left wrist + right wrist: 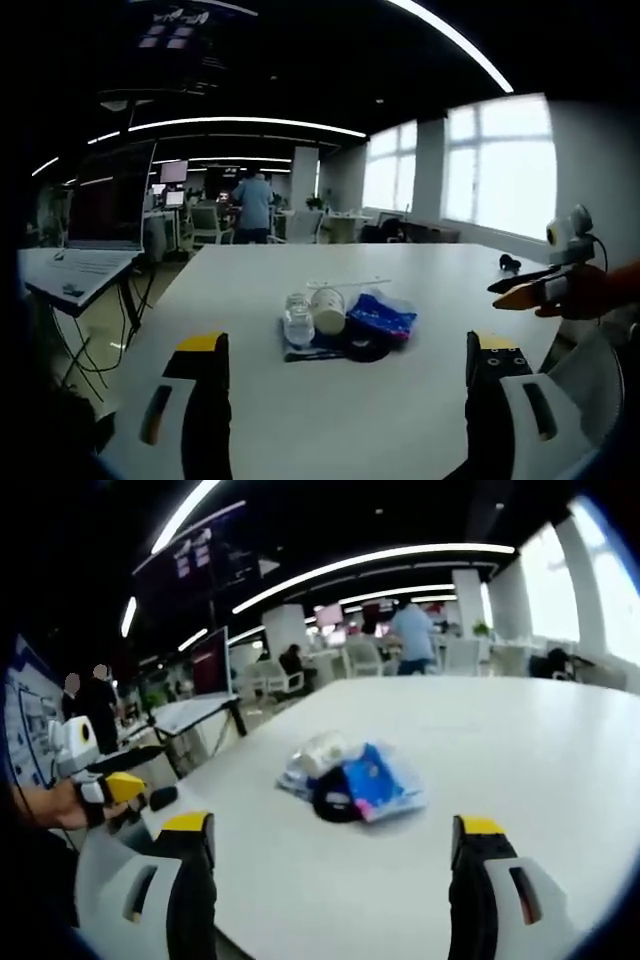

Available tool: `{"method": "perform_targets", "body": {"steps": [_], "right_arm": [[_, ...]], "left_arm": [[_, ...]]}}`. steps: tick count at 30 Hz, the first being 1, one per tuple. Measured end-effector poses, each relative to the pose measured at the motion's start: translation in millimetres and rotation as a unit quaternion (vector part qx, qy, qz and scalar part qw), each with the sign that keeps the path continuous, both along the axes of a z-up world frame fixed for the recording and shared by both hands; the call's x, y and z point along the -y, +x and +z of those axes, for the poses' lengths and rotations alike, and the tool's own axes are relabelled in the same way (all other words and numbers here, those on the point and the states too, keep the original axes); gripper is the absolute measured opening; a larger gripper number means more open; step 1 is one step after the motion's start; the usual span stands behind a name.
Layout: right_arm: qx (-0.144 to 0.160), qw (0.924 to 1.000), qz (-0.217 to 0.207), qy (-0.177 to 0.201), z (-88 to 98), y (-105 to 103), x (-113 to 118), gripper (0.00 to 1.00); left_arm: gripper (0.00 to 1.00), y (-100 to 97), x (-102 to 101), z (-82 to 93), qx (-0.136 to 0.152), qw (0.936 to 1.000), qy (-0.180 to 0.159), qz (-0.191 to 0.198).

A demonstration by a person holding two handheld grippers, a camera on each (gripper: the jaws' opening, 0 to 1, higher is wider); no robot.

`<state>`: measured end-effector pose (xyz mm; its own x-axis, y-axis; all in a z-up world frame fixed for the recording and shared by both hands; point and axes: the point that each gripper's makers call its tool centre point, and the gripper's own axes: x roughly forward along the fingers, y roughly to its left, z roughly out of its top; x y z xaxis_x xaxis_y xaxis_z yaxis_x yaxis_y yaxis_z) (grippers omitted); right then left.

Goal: Arrange the tabletop items into an orderly group along one side of the table until the central work area is clear of visible clutter.

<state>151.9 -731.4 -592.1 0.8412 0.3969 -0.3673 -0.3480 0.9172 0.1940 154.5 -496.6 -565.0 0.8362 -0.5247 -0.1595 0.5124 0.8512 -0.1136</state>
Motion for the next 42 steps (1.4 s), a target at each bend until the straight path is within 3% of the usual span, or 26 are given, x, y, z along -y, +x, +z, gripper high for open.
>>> {"method": "perform_targets", "body": {"steps": [7,23,34,42], "right_arm": [[-0.008,0.9999,0.011,-0.008,-9.7,17.5,-2.1,0.97],[-0.002,0.999,0.04,-0.021,-4.5,61.9,-19.5,0.96],[-0.002,0.9985,0.049,-0.023,-6.4,87.0,-26.0,0.95],[-0.016,0.9975,0.059,-0.035,-17.6,102.3,-32.3,0.94]], "left_arm": [[1.0,6.9,-0.5,-9.9,-0.01,0.9999,0.006,0.005],[0.99,22.3,-4.0,-21.4,-0.028,0.9995,0.005,0.016],[0.98,27.3,-6.8,-30.0,-0.036,0.999,0.024,0.014],[0.98,33.2,-4.2,-37.0,-0.043,0.9987,0.022,0.014]]}}
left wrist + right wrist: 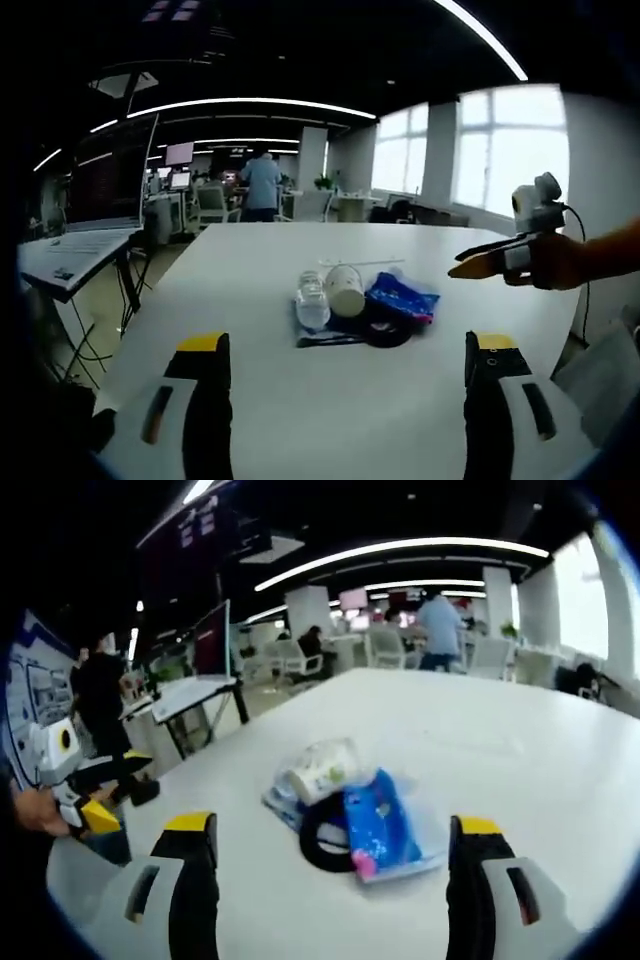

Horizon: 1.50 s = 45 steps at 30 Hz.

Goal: Arrange the tabletop items into an orderly group along one side of the table until the central work area is clear of visible clutter.

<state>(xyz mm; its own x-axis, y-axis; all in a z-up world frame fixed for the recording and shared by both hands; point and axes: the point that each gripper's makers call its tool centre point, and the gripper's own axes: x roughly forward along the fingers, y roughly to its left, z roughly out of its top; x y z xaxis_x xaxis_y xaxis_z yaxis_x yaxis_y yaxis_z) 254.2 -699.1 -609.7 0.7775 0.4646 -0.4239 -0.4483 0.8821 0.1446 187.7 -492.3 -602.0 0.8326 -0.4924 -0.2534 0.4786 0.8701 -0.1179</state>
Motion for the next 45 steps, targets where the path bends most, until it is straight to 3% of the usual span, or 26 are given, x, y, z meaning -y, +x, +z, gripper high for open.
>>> {"method": "perform_targets", "body": {"steps": [8,21,32,45], "right_arm": [[-0.002,0.9999,0.013,-0.006,1.4,17.4,-9.9,0.94],[-0.013,0.9994,0.031,-0.013,-3.1,43.0,-22.5,0.93],[-0.023,0.9993,0.026,-0.012,-8.6,63.4,-22.3,0.93],[-0.035,0.9992,0.018,-0.004,-12.3,89.3,-32.2,0.92]], "left_arm": [[0.99,-0.2,7.7,-8.1,-0.006,0.9997,0.016,-0.018],[0.98,11.9,7.6,-15.0,-0.015,0.9996,0.017,-0.014],[0.97,18.2,17.2,-12.5,-0.01,0.9999,-0.004,-0.013],[0.97,36.1,27.9,-24.4,-0.019,0.9995,-0.006,-0.025]]}}
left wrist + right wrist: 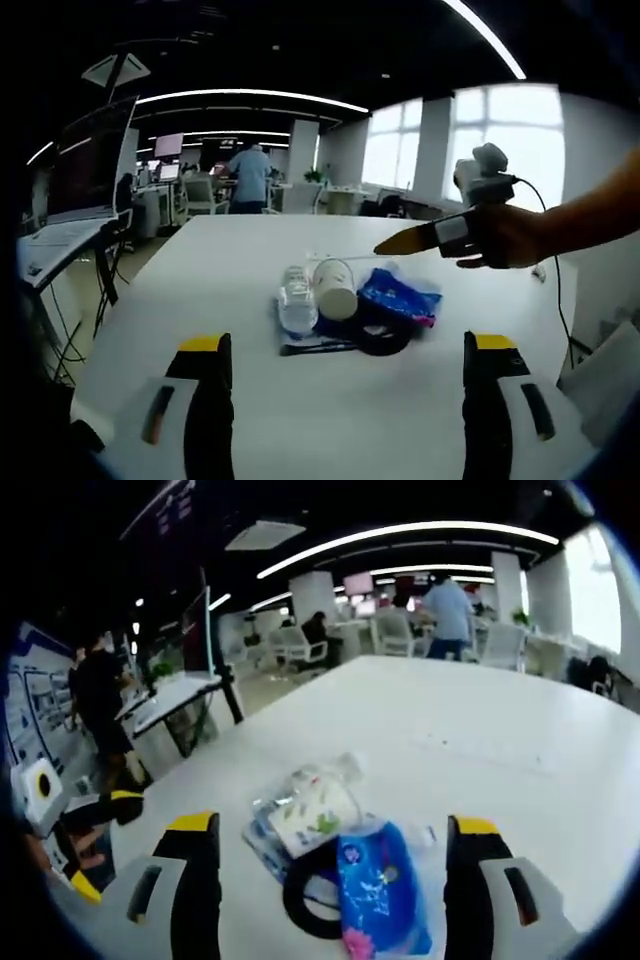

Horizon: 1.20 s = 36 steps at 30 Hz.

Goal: Arrange the tabletop items into an orderly group along one side of the table until the central work area is clear of visible clutter.

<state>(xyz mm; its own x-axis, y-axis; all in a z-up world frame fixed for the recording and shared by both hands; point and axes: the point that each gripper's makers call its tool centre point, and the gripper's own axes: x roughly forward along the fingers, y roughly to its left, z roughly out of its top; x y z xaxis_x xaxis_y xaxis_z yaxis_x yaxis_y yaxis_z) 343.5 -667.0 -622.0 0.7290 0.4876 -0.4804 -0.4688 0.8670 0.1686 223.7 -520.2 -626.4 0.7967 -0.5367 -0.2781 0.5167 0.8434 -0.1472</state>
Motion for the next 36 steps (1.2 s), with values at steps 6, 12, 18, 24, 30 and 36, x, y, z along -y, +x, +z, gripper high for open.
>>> {"method": "perform_targets", "body": {"steps": [6,12,18,24,30,36], "right_arm": [[-0.001,1.0,0.003,0.006,1.8,8.8,-8.9,0.91],[-0.006,0.9999,0.008,0.004,-1.9,18.6,-15.2,0.91],[-0.009,0.9999,0.008,0.007,-3.9,30.5,-17.4,0.9],[-0.021,0.9997,0.009,0.012,-10.9,38.6,-19.9,0.89],[-0.034,0.9992,0.008,0.018,-19.0,45.5,-21.7,0.88],[-0.047,0.9986,0.009,0.021,-27.7,52.0,-25.7,0.87]], "left_arm": [[0.97,5.3,-3.3,-7.4,-0.008,0.9999,-0.006,0.005],[0.96,10.5,-3.4,-17.5,-0.02,0.9997,-0.01,0.009],[0.96,15.1,2.5,-22.0,-0.025,0.9996,-0.009,0.004],[0.94,21.2,5.3,-30.5,-0.034,0.9994,-0.005,-0.002],[0.94,24.7,5.2,-35.3,-0.038,0.9992,-0.007,0.002],[0.93,31.3,7.4,-42.8,-0.044,0.9989,-0.012,0.002]]}}
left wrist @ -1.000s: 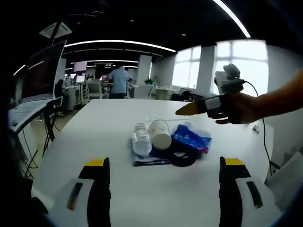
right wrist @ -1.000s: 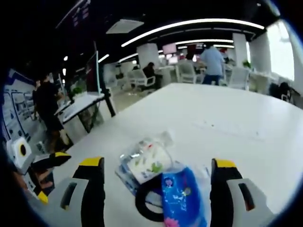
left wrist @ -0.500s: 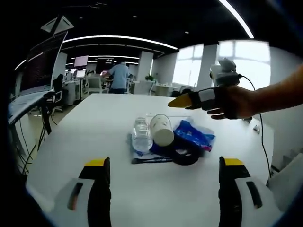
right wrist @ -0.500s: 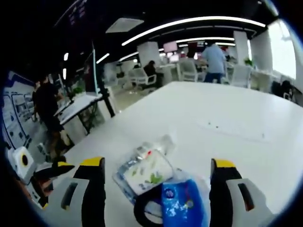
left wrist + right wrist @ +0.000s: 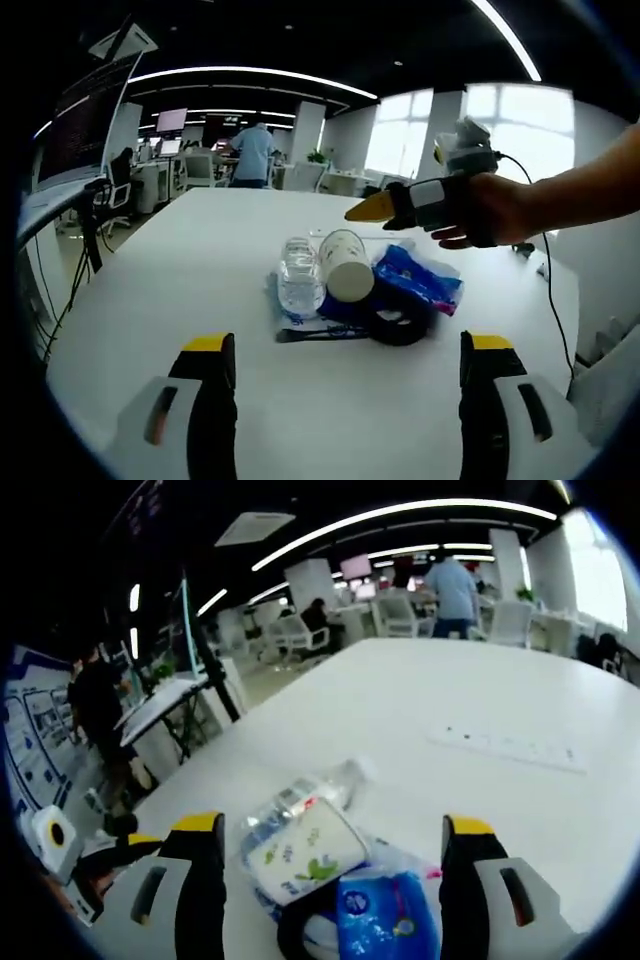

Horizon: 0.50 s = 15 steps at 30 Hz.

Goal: Arrange the tabletop items into an orderly group along one side of the table until the central work area is clear of visible clutter.

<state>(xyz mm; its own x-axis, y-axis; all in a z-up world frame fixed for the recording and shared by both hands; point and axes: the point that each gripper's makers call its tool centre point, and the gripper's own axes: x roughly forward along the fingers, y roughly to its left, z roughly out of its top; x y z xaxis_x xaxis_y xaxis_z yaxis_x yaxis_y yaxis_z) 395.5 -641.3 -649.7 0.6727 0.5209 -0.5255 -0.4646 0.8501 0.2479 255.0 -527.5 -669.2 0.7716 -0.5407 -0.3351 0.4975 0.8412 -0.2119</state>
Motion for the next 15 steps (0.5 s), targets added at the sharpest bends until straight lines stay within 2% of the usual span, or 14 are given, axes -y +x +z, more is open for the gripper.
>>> {"method": "perform_targets", "body": {"steps": [6,15], "right_arm": [[-0.001,1.0,0.01,0.001,-1.1,8.6,-9.9,0.88],[-0.01,0.9997,0.024,0.0,-3.6,20.4,-25.6,0.87]], "left_arm": [[0.9,10.5,-2.1,-1.7,0.0,0.9999,-0.012,0.011],[0.88,28.5,-7.3,-5.8,-0.002,0.9996,-0.009,0.026]]}}
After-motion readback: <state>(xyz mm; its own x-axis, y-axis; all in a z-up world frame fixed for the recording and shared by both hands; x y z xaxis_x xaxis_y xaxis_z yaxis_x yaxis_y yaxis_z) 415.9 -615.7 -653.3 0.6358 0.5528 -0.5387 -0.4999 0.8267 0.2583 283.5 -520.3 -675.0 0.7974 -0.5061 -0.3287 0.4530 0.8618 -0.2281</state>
